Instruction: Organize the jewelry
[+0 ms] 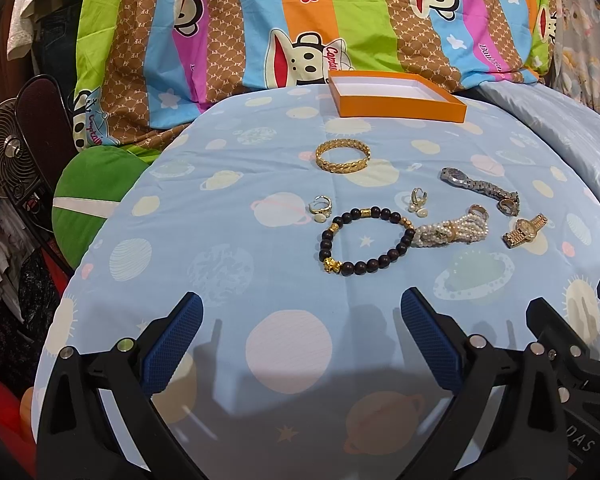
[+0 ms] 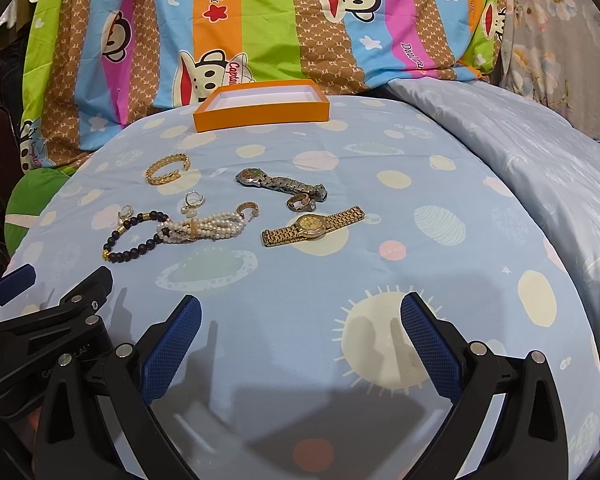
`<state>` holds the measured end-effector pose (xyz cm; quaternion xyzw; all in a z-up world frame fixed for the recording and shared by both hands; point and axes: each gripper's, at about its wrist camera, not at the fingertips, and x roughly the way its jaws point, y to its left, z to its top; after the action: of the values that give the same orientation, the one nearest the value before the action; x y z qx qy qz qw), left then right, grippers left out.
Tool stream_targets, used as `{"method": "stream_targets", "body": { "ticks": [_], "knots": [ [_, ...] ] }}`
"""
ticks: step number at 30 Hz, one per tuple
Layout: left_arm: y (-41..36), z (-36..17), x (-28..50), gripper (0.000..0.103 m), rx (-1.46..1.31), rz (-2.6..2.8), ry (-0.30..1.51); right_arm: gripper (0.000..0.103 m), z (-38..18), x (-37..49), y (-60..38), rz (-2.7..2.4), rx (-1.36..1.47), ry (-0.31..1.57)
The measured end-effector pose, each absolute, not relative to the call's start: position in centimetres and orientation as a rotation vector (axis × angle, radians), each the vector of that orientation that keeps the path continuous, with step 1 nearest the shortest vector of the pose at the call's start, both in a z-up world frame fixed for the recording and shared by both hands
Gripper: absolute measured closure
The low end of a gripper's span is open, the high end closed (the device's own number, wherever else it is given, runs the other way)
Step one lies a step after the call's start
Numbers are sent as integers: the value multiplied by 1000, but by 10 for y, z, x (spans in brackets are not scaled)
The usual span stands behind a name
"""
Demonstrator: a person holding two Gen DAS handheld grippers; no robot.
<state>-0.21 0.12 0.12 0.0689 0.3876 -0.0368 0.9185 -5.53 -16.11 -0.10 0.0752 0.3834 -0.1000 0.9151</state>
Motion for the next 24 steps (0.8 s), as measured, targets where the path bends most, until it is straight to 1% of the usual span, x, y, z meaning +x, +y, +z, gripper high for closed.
{"method": "stream_targets", "body": {
  "ticks": [24],
  "knots": [
    [-1, 0, -1, 6, 143, -73, 799, 5, 3, -55, -161, -204, 155, 792]
  ]
}}
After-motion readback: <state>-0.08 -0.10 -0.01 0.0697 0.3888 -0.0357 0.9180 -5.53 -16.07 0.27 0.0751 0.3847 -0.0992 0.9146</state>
